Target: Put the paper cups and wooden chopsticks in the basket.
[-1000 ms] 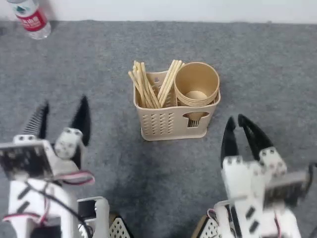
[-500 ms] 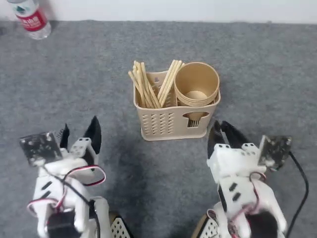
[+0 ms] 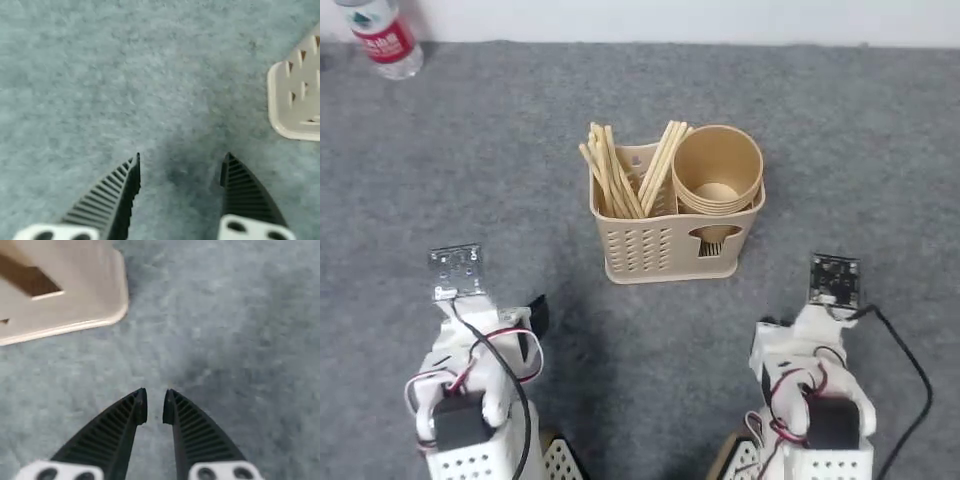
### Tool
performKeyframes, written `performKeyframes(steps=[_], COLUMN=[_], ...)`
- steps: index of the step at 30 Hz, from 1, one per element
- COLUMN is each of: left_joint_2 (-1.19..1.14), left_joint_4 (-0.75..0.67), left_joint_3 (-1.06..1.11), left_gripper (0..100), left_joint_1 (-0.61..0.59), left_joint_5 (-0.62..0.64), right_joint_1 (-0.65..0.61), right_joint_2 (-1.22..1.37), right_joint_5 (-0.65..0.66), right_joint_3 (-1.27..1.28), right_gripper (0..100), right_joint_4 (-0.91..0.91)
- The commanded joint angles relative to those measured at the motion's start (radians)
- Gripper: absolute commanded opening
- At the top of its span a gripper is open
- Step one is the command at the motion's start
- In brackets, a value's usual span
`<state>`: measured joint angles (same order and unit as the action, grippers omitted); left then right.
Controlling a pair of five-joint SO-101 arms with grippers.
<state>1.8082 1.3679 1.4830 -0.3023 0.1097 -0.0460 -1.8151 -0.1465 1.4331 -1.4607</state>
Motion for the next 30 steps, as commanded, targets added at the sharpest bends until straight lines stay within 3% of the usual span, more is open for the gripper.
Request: performKeyframes(steps=[1, 5, 8, 15, 30], left_joint_2=[0.014, 0.014, 0.014, 0.012, 0.012], left_joint_4=[0.006, -0.002, -0.029, -0.104, -0.103], left_joint_3=[-0.005, -0.005, 0.015, 0.199, 0.2], left_gripper=[26, 26, 26, 26, 23], left_joint_1=[-0.06, -0.086, -0.046, 0.209, 0.155], left_joint_5=[-0.061, -0.167, -0.175, 0.058, 0.015], right_joint_1=[0.116, 0.223, 0.202, -0.025, -0.027], right_joint_2=[0.001, 0.001, 0.001, 0.001, 0.001], right_joint_5=[0.08, 0.253, 0.293, 0.272, 0.269], right_joint_3=[-0.008, 0.009, 0.068, 0.244, 0.249], right_gripper=[6.9, 6.9, 6.5, 6.5, 0.7], right_joint_4=[-0.015, 0.002, 0.079, 0.148, 0.15])
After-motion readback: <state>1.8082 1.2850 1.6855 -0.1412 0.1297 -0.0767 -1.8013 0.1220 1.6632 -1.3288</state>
